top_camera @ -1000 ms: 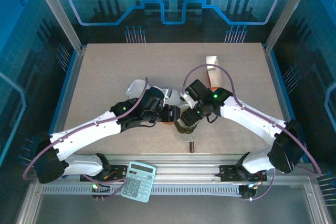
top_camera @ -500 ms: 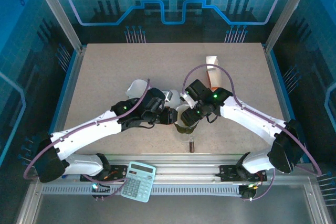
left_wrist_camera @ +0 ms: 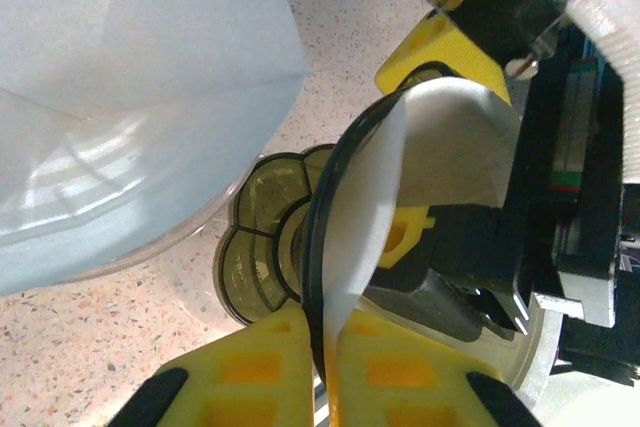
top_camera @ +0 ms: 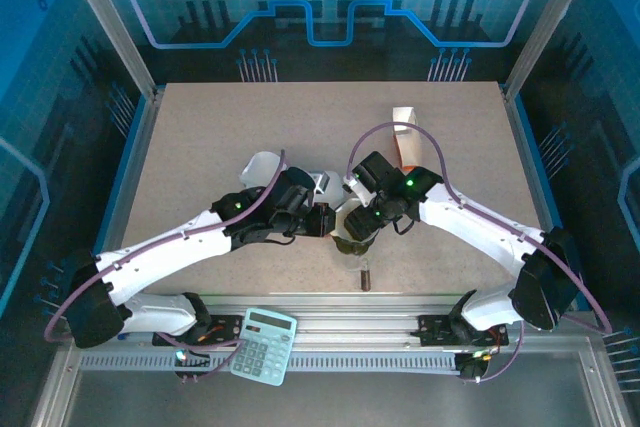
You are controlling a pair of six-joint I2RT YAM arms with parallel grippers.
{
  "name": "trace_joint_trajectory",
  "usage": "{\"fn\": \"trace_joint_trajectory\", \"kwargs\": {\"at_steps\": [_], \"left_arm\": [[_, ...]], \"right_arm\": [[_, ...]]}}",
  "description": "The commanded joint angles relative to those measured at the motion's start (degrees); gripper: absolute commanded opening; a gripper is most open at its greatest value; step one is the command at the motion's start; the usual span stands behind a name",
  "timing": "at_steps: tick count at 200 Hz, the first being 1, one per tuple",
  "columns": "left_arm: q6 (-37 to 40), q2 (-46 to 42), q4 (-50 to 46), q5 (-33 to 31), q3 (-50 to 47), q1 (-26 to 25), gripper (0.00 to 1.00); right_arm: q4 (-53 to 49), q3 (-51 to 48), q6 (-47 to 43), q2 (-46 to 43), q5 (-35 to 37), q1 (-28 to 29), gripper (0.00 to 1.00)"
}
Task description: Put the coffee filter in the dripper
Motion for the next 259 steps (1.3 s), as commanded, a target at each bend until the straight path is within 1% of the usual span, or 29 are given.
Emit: {"fn": "trace_joint_trajectory", "kwargs": {"at_steps": [1,43,85,137,166,196,233,259], "left_arm": [[0.6,-0.1,-1.6,1.3,1.0,-0.5,0.08],[0.3,-0.1,-1.6,1.4,0.9,-0.5,0.03],[0.1,0.0,-1.4,1.6,0.6,-0.5,0.02],[-0.2,0.2,-1.8,1.5,0.6,-0.6,0.1],[-0.2,0.1,-1.8,1.6,0.5,-0.5,0.1],[-0.3,0.3,-1.4,1.8,0.3,-0.5,0.13],[-0.3,0.6,-1.1,2.1,0.1,-0.5,0.13],[-0.4,0.7,-1.1,2.1,0.1,-0.5,0.13]], "right_arm": [[0.7,-0.5,0.5,2.3,1.4,0.9,0.78],[0.9,-0.7,0.5,2.5,1.2,0.8,0.78],[1.1,-0.9,0.7,2.3,1.1,0.8,0.78],[2.7,-0.6,1.5,0.3,0.8,0.8,0.79],[2.2,-0.2,1.5,0.6,0.9,0.8,0.79],[2.3,-1.9,1.7,1.3,0.9,0.7,0.79],[2.6,-3.1,1.9,2.0,1.4,0.9,0.78],[1.9,-2.0,1.9,2.0,1.5,1.1,0.78]]}}
